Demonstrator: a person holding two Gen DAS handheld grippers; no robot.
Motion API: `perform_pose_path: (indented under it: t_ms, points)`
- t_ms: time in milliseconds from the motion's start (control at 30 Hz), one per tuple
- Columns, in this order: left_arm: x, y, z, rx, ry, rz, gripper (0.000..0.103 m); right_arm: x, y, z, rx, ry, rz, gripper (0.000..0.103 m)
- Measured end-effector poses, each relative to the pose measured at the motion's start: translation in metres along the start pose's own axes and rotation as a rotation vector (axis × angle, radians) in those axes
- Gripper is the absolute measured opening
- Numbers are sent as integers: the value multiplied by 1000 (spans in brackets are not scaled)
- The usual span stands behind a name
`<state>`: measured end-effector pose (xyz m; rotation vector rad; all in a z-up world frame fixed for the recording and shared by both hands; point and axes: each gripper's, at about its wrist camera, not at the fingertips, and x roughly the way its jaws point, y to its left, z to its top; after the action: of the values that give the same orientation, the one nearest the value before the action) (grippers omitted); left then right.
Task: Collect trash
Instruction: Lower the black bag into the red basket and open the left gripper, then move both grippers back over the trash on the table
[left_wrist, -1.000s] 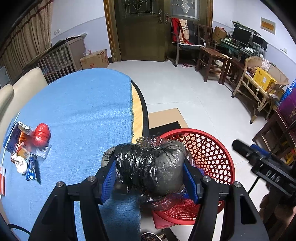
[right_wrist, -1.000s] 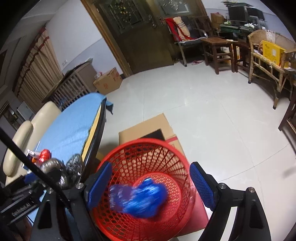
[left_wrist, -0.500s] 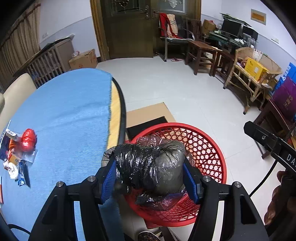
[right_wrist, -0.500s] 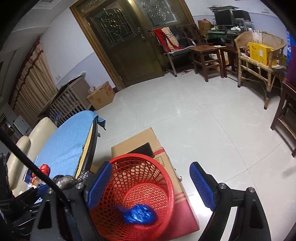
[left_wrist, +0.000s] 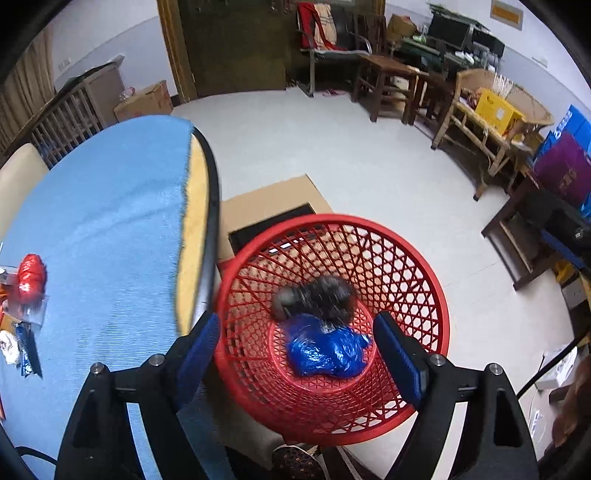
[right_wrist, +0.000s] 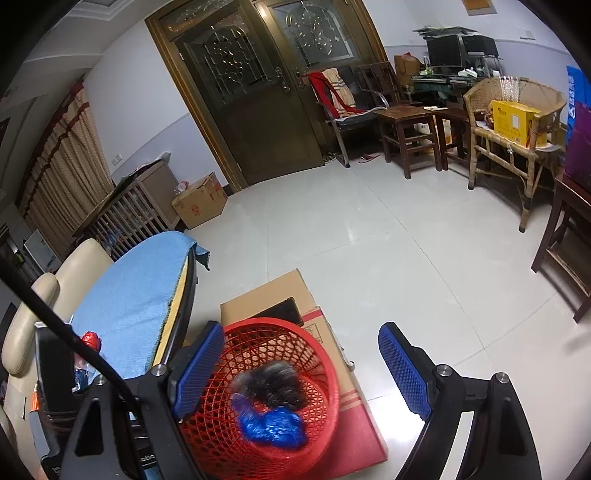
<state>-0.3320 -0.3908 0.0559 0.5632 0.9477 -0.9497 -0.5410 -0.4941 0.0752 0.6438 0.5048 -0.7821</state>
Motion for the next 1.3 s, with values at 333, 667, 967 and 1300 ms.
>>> perform_pose_path:
  t_ms: [333, 667, 967, 1300]
  points:
    - [-58, 68, -16, -133, -124, 64, 85, 0, 67, -3, -110, 1, 70, 88]
    - [-85, 160, -79, -303, -145, 149, 85, 10, 156, -38, -243, 59, 160, 88]
    - [-86, 261, -140, -545, -100, 216, 85, 23, 233, -85, -410, 145, 261, 88]
    - [-62, 308, -94, -613, -94, 198, 85, 42, 241, -101, -415, 202, 270, 88]
